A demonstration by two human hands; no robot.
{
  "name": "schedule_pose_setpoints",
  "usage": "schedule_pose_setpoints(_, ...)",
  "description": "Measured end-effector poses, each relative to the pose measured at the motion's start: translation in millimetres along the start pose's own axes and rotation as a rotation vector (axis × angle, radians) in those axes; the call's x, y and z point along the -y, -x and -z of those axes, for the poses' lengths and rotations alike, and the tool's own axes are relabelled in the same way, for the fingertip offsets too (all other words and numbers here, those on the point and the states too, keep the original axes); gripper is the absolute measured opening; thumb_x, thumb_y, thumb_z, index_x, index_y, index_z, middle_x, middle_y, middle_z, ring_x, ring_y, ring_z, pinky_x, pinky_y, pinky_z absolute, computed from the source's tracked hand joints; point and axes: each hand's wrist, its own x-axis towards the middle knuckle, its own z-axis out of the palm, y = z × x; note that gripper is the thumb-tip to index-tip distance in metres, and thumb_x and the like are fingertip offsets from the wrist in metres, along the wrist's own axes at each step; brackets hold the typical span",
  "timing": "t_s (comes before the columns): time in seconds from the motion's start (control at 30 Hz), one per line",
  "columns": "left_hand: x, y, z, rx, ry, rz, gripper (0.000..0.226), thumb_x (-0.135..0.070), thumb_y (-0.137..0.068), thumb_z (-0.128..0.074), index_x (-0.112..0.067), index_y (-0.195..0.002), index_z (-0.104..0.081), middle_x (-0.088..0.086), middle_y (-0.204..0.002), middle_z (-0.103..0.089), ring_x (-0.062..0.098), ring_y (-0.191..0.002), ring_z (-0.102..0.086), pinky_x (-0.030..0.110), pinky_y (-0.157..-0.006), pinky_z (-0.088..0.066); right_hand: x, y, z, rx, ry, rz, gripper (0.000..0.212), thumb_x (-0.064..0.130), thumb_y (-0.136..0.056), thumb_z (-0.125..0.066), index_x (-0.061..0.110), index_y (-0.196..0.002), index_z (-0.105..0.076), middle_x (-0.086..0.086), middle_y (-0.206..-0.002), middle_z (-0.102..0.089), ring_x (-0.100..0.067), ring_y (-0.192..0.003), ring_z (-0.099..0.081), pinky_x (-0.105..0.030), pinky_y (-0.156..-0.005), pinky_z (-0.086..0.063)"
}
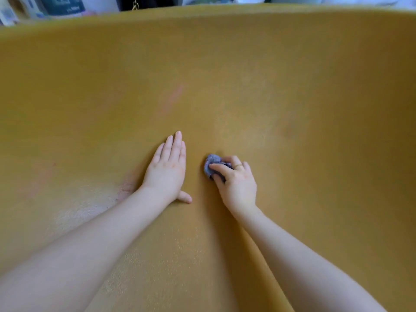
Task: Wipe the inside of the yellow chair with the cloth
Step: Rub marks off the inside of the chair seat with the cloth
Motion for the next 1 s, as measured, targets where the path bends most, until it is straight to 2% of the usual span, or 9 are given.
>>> schedule_pose_setpoints(0.13, -10.3, -19.0, 15.9, -0.132, -0.118, -0.081, 0.135, -0.063, -0.064, -0.069, 0.003, -0.143, 0.018, 0.018, -0.151, 0.028, 0.028, -0.143, 0.013, 0.035, -0.115, 0.006, -25.4, -58.1, 16.3, -0.149, 0.134, 0.103, 0.024, 0.018, -0.074, -0.047, 0.019, -0.078, -0.071, -0.005, -0.091, -0.066, -0.031, -0.066, -0.053, -0.03, -0.05, -0.047)
schedule_pose_setpoints(0.27, -13.0, -35.3, 17.5, -0.116, -0.158, -0.07, 0.144, -0.068, -0.057, -0.069, 0.004, -0.142, 0.021, 0.018, -0.15, 0.028, 0.027, -0.143, 0.016, 0.035, -0.116, 0.005, -52.3, -109.8, 38.1, -0.325, 0.117, -0.161, 0.025, 0.005, -0.075, -0.058, 0.02, -0.091, -0.072, -0.005, -0.106, -0.063, -0.033, -0.085, -0.053, -0.027, -0.061, -0.037)
schedule_pose_setpoints(0.4, -9.2, -38.4, 10.9, -0.118, -0.113, -0.082, 0.144, -0.069, -0.056, -0.069, 0.001, -0.142, 0.022, 0.016, -0.15, 0.03, 0.025, -0.142, 0.019, 0.033, -0.115, 0.005, -47.3, -93.2, 21.4, -0.337, 0.033, -0.306, 0.02, 0.019, -0.082, -0.064, 0.024, -0.1, -0.07, -0.001, -0.116, -0.06, -0.03, -0.092, -0.052, -0.023, -0.067, -0.032)
schedule_pose_setpoints(0.47, -9.3, -39.2, 10.8, -0.123, -0.092, -0.089, 0.144, -0.067, -0.056, -0.07, 0.001, -0.143, 0.022, 0.016, -0.15, 0.03, 0.025, -0.142, 0.019, 0.033, -0.115, 0.006, -34.8, -63.6, 5.9, -0.303, 0.02, -0.239, 0.017, 0.024, -0.08, -0.064, 0.024, -0.096, -0.072, 0.0, -0.11, -0.063, -0.03, -0.085, -0.055, -0.023, -0.064, -0.037)
schedule_pose_setpoints(0.57, -11.7, -38.1, 12.0, -0.115, -0.067, -0.073, 0.143, -0.064, -0.057, -0.072, 0.001, -0.143, 0.022, 0.015, -0.15, 0.03, 0.025, -0.142, 0.019, 0.033, -0.115, 0.006, -24.6, -23.8, -5.0, -0.199, 0.052, -0.067, 0.025, 0.028, -0.079, -0.051, 0.024, -0.09, -0.073, 0.0, -0.104, -0.066, -0.028, -0.079, -0.058, -0.022, -0.057, -0.045)
schedule_pose_setpoints(0.73, -13.3, -35.9, 13.6, -0.099, -0.062, -0.067, 0.143, -0.065, -0.057, -0.071, 0.001, -0.142, 0.023, 0.015, -0.15, 0.03, 0.025, -0.142, 0.019, 0.032, -0.115, 0.005, -45.7, -54.5, 17.6, -0.099, 0.099, 0.181, 0.02, 0.017, -0.079, -0.054, 0.017, -0.086, -0.073, -0.008, -0.095, -0.065, -0.032, -0.068, -0.053, -0.03, -0.057, -0.05)
schedule_pose_setpoints(0.8, -12.8, -36.6, 13.6, -0.103, -0.066, -0.068, 0.143, -0.067, -0.057, -0.069, 0.001, -0.142, 0.024, 0.016, -0.15, 0.03, 0.025, -0.142, 0.019, 0.032, -0.115, 0.005, -59.3, -84.8, 33.6, -0.172, 0.087, 0.067, 0.02, 0.006, -0.075, -0.061, 0.014, -0.089, -0.072, -0.013, -0.1, -0.063, -0.036, -0.077, -0.053, -0.031, -0.066, -0.045)
schedule_pose_setpoints(0.9, -13.7, -35.8, 14.0, -0.091, -0.073, -0.064, 0.144, -0.068, -0.057, -0.069, 0.001, -0.142, 0.024, 0.016, -0.15, 0.031, 0.026, -0.142, 0.02, 0.033, -0.116, 0.005, -77.9, -120.6, 57.6, -0.301, 0.054, -0.187, 0.031, 0.002, -0.078, -0.056, 0.016, -0.101, -0.07, -0.01, -0.115, -0.057, -0.034, -0.095, -0.048, -0.026, -0.072, -0.037)
schedule_pose_setpoints(1.0, -13.6, -36.1, 14.2, -0.087, -0.063, -0.064, 0.143, -0.067, -0.057, -0.069, 0.001, -0.142, 0.024, 0.016, -0.15, 0.031, 0.025, -0.142, 0.02, 0.033, -0.115, 0.005, -73.6, -119.6, 51.7, -0.374, 0.09, -0.278, 0.032, 0.003, -0.078, -0.055, 0.016, -0.105, -0.068, -0.01, -0.119, -0.056, -0.032, -0.094, -0.048, -0.022, -0.07, -0.029)
